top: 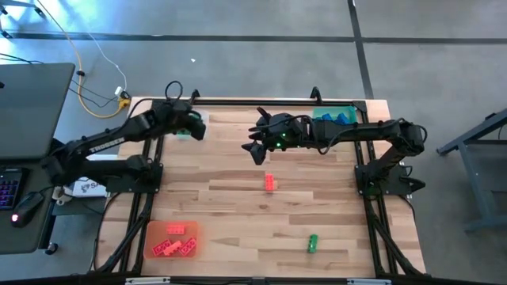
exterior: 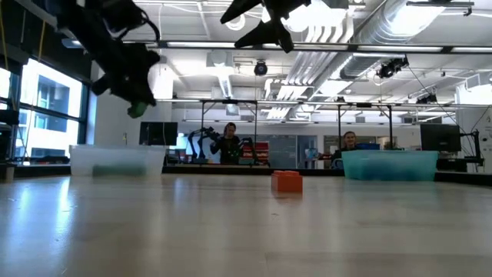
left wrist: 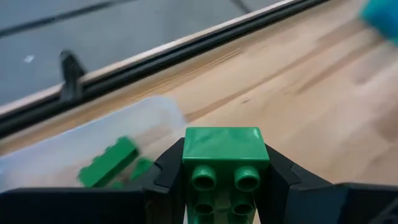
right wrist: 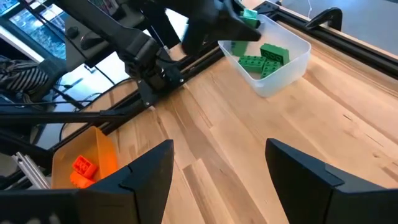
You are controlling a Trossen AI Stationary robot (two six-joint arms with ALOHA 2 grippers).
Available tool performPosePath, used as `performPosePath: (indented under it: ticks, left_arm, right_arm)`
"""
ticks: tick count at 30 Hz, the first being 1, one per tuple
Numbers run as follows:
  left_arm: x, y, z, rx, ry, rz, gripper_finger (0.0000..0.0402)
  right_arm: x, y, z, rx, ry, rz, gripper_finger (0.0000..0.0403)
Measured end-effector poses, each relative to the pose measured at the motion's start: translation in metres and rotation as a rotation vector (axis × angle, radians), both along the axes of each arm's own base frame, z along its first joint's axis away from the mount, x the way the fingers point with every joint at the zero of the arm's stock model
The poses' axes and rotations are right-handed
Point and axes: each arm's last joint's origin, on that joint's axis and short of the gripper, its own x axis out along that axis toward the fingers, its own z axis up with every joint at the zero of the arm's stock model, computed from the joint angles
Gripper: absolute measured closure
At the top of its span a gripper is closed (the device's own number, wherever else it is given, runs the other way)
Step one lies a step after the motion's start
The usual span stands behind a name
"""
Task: Sort & place blocks by color
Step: Put the green game piece into the white bin, then put the orange game piece into the orange bin
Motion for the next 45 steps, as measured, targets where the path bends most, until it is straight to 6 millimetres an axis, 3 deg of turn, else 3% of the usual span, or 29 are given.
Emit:
performPosePath:
  ticks: [13, 19, 30, 45]
  left_arm:
    - [-0.009, 0.043, -0.045, -0.234, 0.121, 0.196, 0.0292]
    - [-0.014, 0.053, -0.057, -0.282, 0.164, 0.228, 0.0259]
    - [-0.016, 0.056, -0.059, -0.269, 0.204, 0.189, 0.0243]
    - [-0.016, 0.054, -0.057, -0.273, 0.188, 0.151, 0.0165]
  right_arm:
    - [-0.004, 0.001, -0.006, 0.091, 0.060, -0.049, 0.0162]
    - [-0.007, 0.006, -0.011, 0.111, 0.119, -0.053, 0.0162]
    - [-0.010, 0.024, -0.016, 0.253, 0.161, -0.133, 0.0162]
    - [-0.031, 0.045, -0.041, 0.393, 0.393, -0.458, 0.0162]
